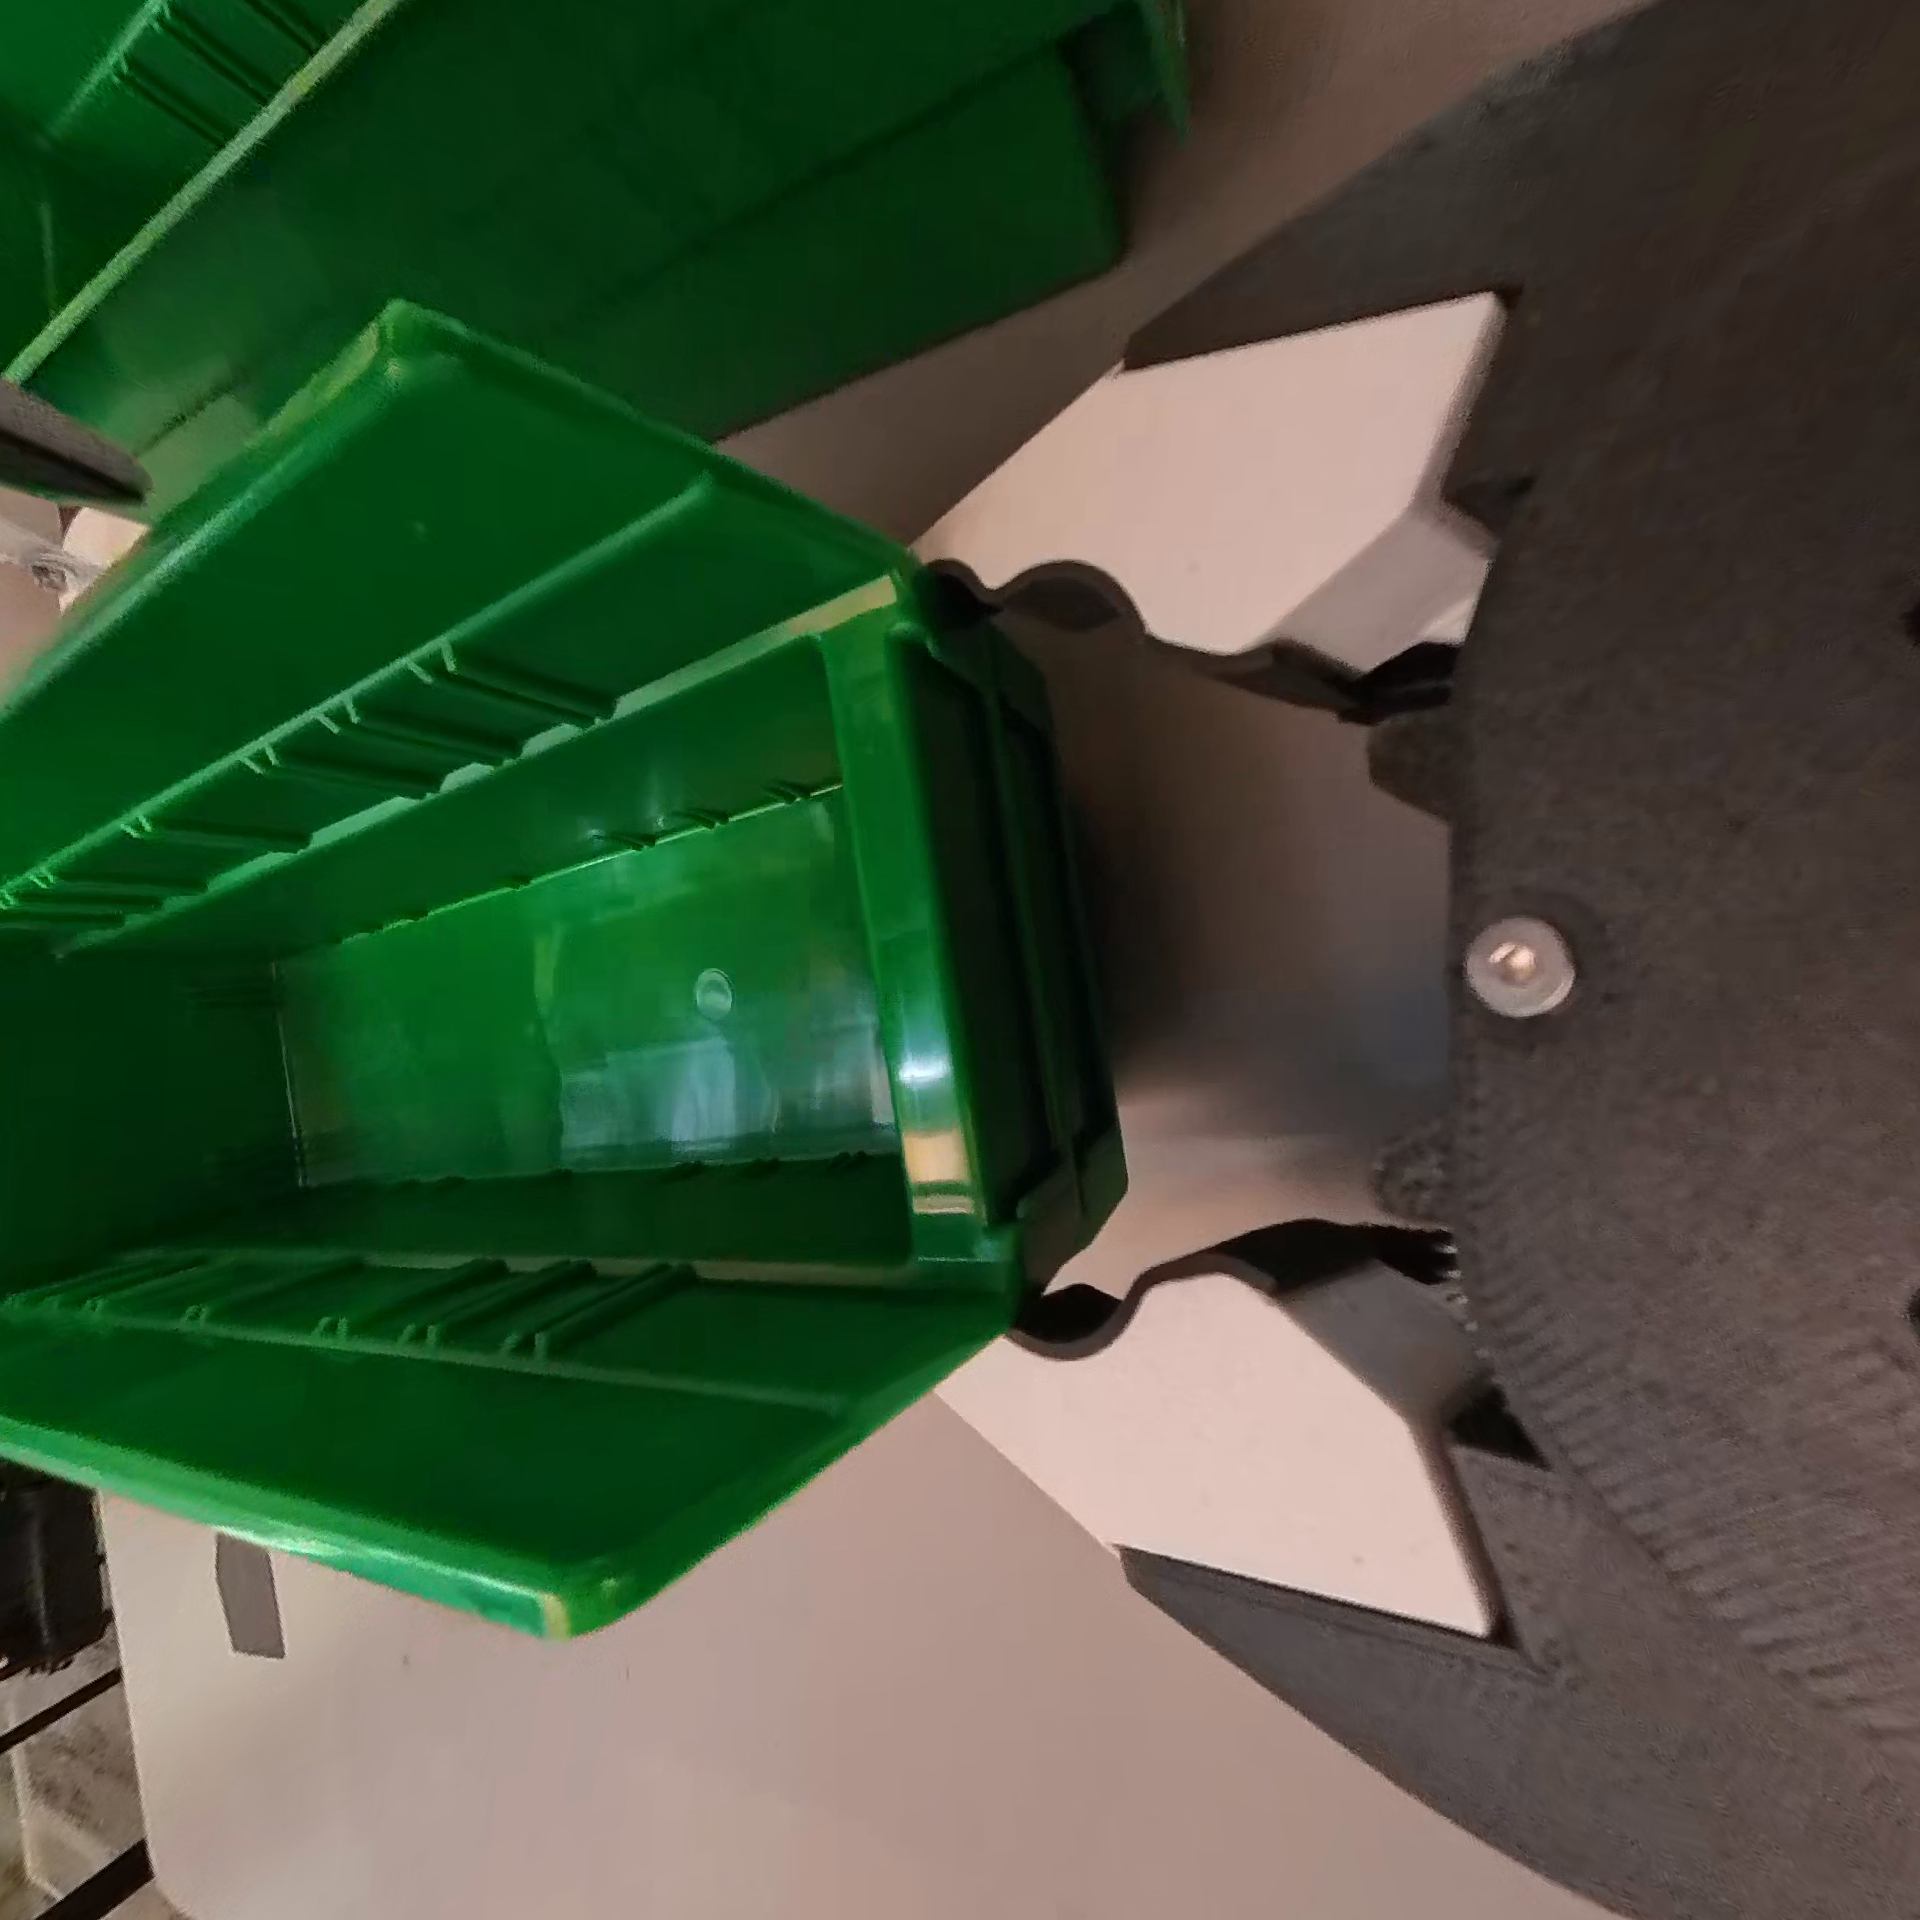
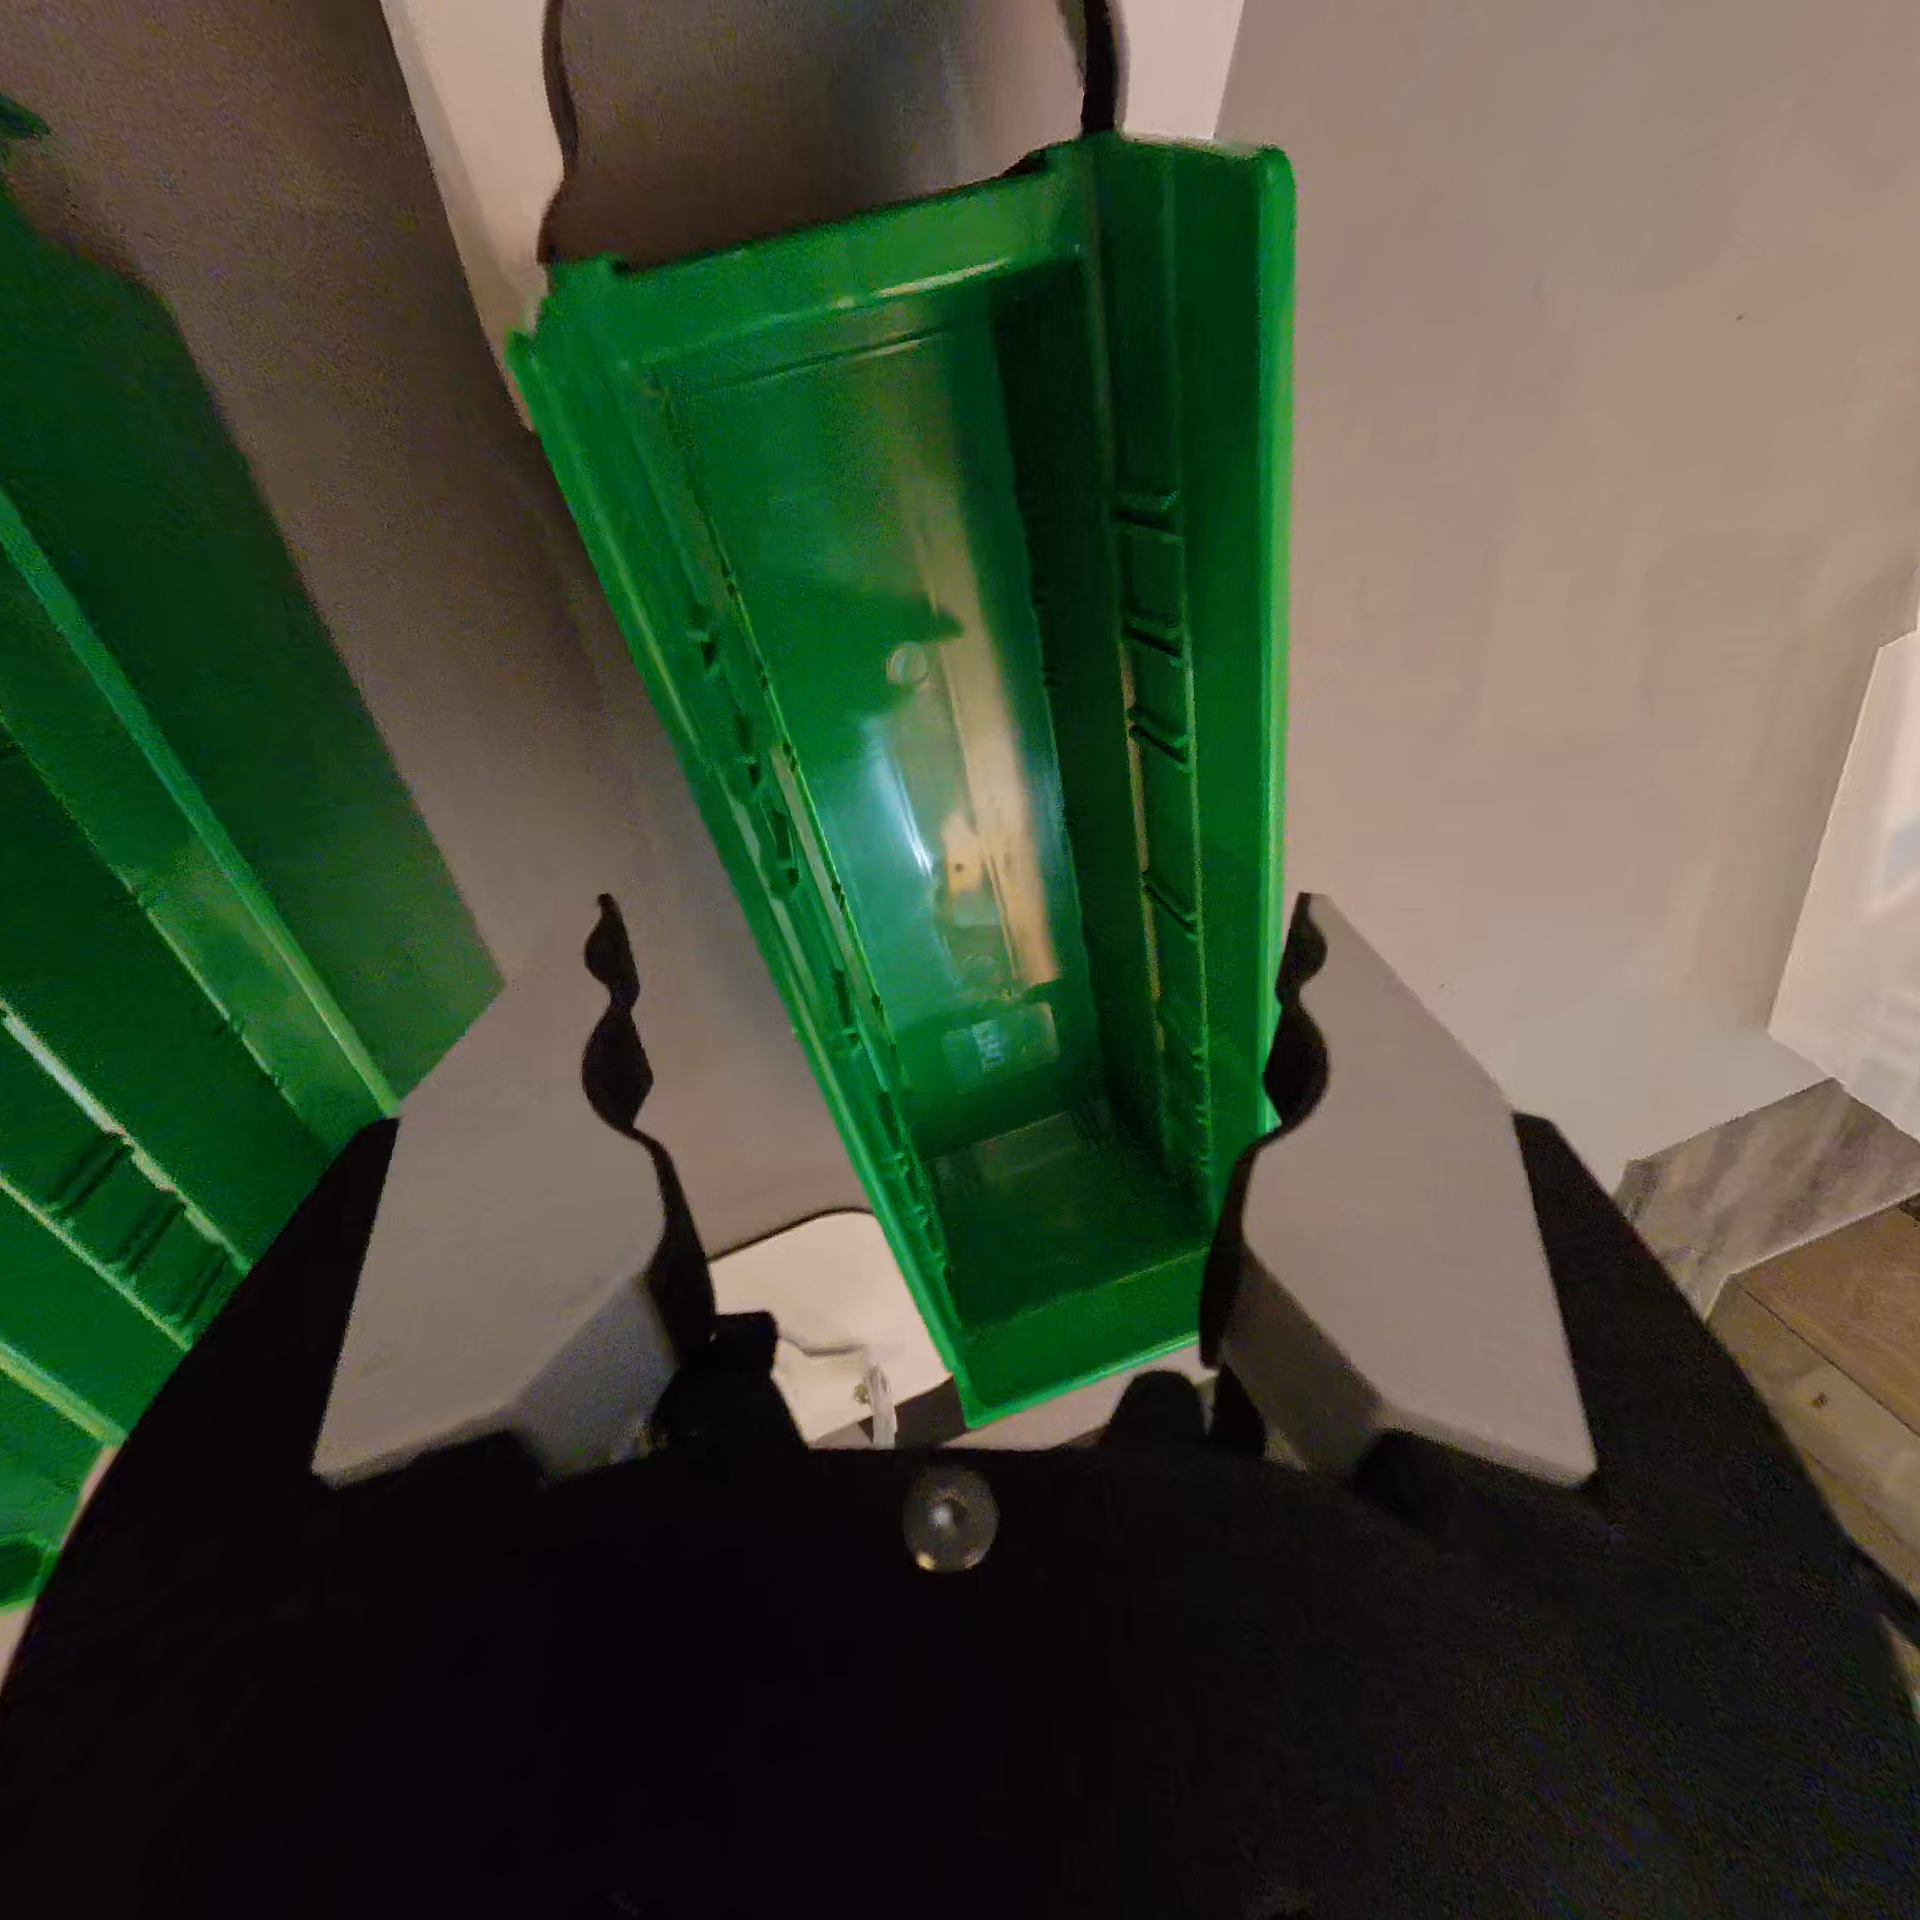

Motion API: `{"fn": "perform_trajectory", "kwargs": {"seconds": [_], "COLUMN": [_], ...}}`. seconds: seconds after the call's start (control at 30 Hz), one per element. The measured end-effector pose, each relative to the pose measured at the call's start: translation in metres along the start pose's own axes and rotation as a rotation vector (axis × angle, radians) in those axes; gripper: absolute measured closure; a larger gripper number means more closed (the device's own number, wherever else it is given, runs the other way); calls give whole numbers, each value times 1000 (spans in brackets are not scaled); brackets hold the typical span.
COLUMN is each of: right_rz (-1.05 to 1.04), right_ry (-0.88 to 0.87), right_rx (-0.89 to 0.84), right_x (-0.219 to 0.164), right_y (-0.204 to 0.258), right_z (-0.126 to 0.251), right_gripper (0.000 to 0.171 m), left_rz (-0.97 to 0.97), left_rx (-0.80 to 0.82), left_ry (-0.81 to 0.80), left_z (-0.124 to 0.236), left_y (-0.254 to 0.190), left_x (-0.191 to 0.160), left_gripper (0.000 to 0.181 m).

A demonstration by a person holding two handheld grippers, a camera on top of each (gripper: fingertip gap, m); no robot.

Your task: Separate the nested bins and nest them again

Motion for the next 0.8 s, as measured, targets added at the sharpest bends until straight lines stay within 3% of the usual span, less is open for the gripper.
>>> {"fn": "perform_trajectory", "kwargs": {"seconds": [0.17,0.43,0.8], "right_rz": [23,23,27], "right_ry": [8,4,-32], "right_rx": [87,122,81], "right_x": [4,4,7], "right_y": [-7,-8,-5], "right_z": [-16,-14,-7], "right_gripper": [42,76,82], "left_rz": [-27,-13,-1], "left_rx": [-46,-49,-44], "left_ry": [-3,1,23], "left_z": [0,0,-2], "left_y": [-6,-5,-4], "left_x": [0,0,-1], "left_gripper": [53,52,52]}}
Point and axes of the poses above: each gripper's, where its closed fingertips meet, z back along the fingers, x out of its top, y = z × x across the jaws, the point moved 10 cm from there along z, back along the fingers, and after that the axes turned 7 degrees about -y, right-handed, at the moved point
